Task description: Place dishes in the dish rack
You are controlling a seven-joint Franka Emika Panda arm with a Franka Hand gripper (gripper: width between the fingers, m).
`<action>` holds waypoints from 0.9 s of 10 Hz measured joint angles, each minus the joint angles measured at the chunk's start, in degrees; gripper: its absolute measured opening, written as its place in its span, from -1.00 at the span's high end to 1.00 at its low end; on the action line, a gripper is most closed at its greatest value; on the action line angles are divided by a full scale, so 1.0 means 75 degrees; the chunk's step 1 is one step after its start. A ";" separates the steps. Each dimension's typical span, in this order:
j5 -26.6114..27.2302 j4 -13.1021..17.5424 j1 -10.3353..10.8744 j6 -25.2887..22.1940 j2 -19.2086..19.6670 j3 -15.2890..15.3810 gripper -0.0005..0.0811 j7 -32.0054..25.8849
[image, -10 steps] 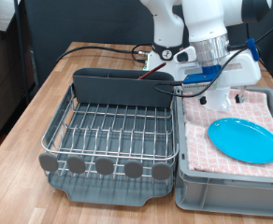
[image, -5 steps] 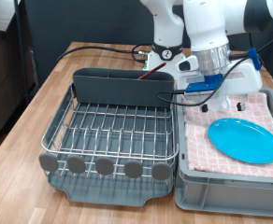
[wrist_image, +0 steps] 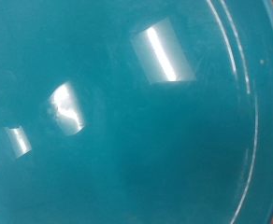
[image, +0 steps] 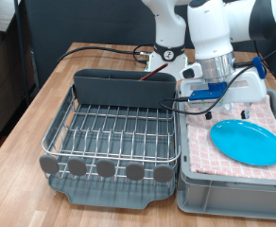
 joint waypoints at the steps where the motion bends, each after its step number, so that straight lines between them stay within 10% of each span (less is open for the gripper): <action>1: 0.0021 0.0024 0.0000 0.0024 0.0074 0.0017 -0.98 0.0000; 8: 0.0813 0.0186 -0.0059 0.0061 0.0339 0.0181 -0.98 -0.0655; 9: 0.0952 0.0211 -0.0059 0.0069 0.0358 0.0190 -0.72 -0.0785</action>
